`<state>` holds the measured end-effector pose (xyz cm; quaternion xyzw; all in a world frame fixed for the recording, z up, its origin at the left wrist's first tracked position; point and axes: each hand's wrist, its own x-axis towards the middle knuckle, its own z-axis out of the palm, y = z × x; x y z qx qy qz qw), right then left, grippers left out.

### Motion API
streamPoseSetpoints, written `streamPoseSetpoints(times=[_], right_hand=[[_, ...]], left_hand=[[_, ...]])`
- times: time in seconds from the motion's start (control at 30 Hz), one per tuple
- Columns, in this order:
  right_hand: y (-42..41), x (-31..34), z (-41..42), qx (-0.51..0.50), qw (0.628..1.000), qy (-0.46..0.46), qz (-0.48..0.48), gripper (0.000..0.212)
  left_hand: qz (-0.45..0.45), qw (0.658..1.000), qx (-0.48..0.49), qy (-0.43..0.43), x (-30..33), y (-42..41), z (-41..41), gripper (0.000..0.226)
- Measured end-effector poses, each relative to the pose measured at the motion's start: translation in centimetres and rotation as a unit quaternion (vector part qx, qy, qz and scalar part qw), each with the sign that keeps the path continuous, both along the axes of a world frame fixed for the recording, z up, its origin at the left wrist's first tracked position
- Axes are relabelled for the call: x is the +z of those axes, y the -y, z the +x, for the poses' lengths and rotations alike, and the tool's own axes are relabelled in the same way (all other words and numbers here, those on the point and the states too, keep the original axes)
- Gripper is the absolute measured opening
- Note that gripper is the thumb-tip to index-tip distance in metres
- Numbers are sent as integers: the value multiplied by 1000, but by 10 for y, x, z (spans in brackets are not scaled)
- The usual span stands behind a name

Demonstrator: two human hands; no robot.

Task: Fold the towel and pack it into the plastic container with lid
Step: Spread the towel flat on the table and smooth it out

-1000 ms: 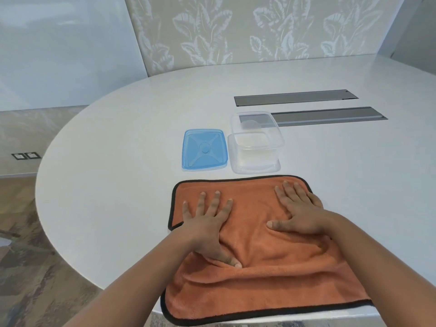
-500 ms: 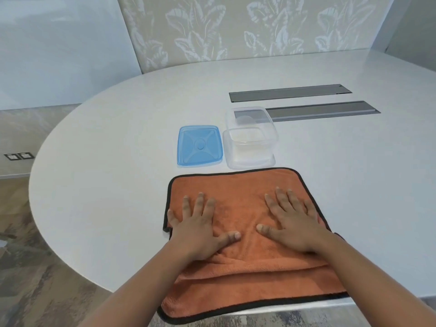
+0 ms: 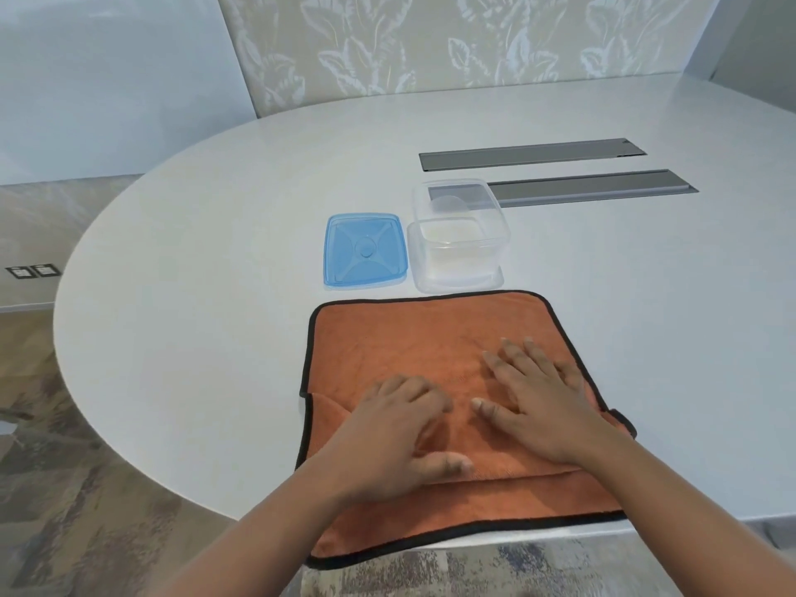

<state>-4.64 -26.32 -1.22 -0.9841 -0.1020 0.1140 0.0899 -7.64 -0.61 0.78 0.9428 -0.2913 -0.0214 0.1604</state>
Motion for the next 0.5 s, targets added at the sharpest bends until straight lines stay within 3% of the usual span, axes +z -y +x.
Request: streamPoseSetpoints(times=[0.13, 0.27, 0.5], right_hand=[[3, 5, -2, 18, 999, -36, -14, 107], [5, 2, -6, 19, 999, -48, -16, 107], [6, 3, 0, 4, 996, -82, -18, 111]], left_hand=[[46, 997, -60, 35, -19, 9, -12, 96], [53, 993, -67, 76, -27, 10, -18, 102], [80, 995, -52, 8, -30, 12, -26, 128]])
